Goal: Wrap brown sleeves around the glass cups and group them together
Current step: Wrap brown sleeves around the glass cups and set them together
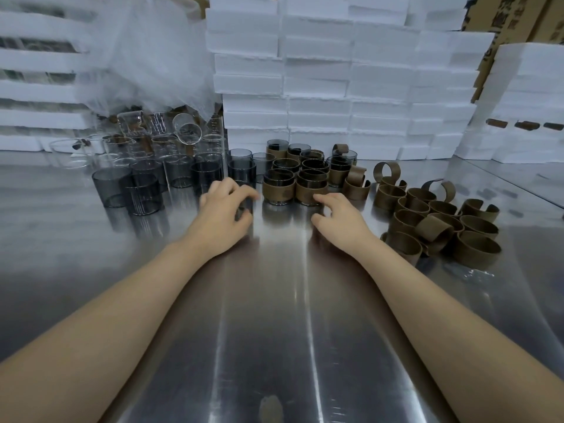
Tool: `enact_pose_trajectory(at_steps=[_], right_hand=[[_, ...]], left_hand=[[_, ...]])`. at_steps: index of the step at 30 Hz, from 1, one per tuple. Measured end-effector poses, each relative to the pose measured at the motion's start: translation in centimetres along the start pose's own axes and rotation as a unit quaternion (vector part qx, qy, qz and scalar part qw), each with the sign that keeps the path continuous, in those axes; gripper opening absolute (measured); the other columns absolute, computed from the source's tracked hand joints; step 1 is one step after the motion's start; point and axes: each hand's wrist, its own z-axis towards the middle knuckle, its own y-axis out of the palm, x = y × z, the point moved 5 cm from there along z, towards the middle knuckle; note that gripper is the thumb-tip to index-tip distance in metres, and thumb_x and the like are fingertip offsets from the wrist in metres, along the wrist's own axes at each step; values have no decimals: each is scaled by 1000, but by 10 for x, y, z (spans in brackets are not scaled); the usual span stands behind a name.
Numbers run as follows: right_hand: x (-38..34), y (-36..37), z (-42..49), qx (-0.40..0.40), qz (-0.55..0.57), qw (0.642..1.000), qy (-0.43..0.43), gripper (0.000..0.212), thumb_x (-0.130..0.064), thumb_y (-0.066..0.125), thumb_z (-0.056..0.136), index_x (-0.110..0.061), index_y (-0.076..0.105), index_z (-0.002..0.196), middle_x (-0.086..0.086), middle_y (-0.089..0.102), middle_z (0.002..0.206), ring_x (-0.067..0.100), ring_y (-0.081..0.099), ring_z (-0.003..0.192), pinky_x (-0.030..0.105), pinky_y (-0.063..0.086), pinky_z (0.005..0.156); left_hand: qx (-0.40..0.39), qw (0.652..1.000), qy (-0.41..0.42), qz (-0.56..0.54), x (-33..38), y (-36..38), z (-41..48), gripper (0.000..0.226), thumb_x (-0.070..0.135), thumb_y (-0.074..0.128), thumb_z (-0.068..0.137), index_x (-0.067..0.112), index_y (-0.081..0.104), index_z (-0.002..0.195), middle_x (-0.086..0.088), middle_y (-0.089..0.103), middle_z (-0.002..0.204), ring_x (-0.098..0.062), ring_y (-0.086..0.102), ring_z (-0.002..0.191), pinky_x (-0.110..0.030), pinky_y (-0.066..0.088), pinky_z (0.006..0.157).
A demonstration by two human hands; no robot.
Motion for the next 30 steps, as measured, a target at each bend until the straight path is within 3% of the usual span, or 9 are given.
enact_pose_trajectory(at_steps=[2,5,8,13,17,19,21,26,30], right_hand=[[-3,3,-2,-30,-9,999,-7,61,-22,55,91,-22,37,149,-3,28,158,19,29,143,29,26,112],[-11,5,-6,-34,-5,999,-32,60,-19,57,89,-21,39,147,1,44,150,19,40,137,29,31,108],[-20,11,-10,-65,16,995,-71,61,-16,59,88,-19,41,146,1,52,143,15,47,131,21,33,102],[-32,19,-17,-117,90,983,-108,63,-19,72,80,-26,46,137,-15,61,117,9,60,107,3,41,79],[-38,15,-19,-87,144,977,-133,74,-24,83,73,-30,45,136,-22,58,117,-4,55,108,4,39,89],[-40,10,-19,-44,180,972,-142,67,-17,84,72,-33,50,127,-23,59,114,-7,57,106,10,42,91],[-42,5,-20,-4,192,969,-157,64,-12,83,70,-39,51,118,-20,61,113,-4,58,107,17,45,92],[-46,3,-22,24,174,965,-194,70,-12,83,68,-31,48,125,-8,58,125,8,55,117,28,45,100],[-47,6,-23,0,188,963,-193,75,-4,81,69,-30,49,131,-16,58,124,-4,54,115,10,41,94]], left_hand=[[-24,998,35,-46,7,2,-1,50,10,59,90,22,47,136,4,45,101,-10,36,102,-30,35,92],[-43,989,37,-138,14,9,-3,72,22,70,87,30,30,148,9,37,116,-3,37,115,-19,30,102],[-87,979,-27,-182,13,24,-2,92,37,72,85,26,13,154,15,23,129,1,31,128,-17,28,107],[-124,973,-47,-188,13,27,-4,47,43,72,83,39,49,125,26,55,113,11,54,106,-6,42,90],[-100,959,2,-267,24,19,-5,58,28,77,82,38,47,131,11,53,130,10,50,117,-11,41,98],[-99,925,-16,-366,31,17,-6,60,29,76,78,37,48,131,7,54,133,4,52,122,-13,43,99],[-103,894,-40,-434,36,18,-7,66,28,75,75,33,46,134,11,56,133,1,55,122,-15,45,98],[-113,885,-56,-448,39,19,-9,69,20,76,77,30,46,138,14,57,131,1,60,116,-14,47,94],[-96,901,-68,-418,37,17,-9,67,16,77,81,22,49,141,13,64,126,-1,64,111,-13,48,90]])
